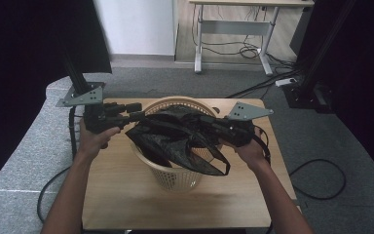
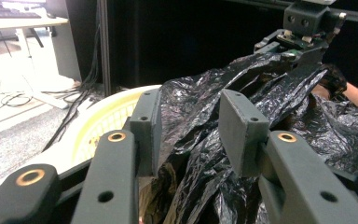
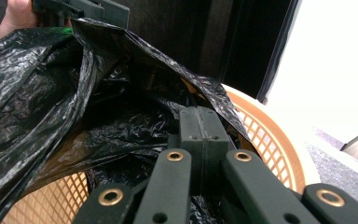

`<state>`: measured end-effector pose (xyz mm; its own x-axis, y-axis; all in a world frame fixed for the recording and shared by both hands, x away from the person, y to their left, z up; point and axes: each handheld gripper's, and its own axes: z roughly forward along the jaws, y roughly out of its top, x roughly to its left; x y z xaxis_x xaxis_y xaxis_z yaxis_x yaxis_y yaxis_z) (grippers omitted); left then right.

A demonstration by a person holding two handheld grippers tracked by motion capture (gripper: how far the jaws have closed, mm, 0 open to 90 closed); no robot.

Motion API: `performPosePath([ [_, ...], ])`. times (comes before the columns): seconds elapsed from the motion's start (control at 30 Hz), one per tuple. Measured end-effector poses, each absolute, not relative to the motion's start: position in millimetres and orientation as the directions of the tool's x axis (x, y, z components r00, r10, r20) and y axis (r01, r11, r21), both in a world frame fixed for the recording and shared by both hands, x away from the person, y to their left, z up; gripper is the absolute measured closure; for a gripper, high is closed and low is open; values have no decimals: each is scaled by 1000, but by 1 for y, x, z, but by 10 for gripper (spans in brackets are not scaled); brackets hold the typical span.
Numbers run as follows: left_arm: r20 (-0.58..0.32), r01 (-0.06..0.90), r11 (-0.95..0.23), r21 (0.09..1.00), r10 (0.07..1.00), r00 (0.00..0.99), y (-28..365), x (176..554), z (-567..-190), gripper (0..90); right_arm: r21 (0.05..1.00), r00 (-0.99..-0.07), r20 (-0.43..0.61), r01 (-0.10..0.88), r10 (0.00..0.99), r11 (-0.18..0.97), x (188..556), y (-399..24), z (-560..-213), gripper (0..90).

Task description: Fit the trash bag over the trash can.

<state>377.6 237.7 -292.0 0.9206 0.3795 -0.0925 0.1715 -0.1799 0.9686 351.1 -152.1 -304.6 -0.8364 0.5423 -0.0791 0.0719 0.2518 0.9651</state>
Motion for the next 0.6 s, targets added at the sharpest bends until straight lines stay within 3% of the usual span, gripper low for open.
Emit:
performPosePath([
  [0.6,-45,144,-284,948,328,943,212,373,-302,553,974,-847,-55,72,528,217,352,-138,-305,892],
])
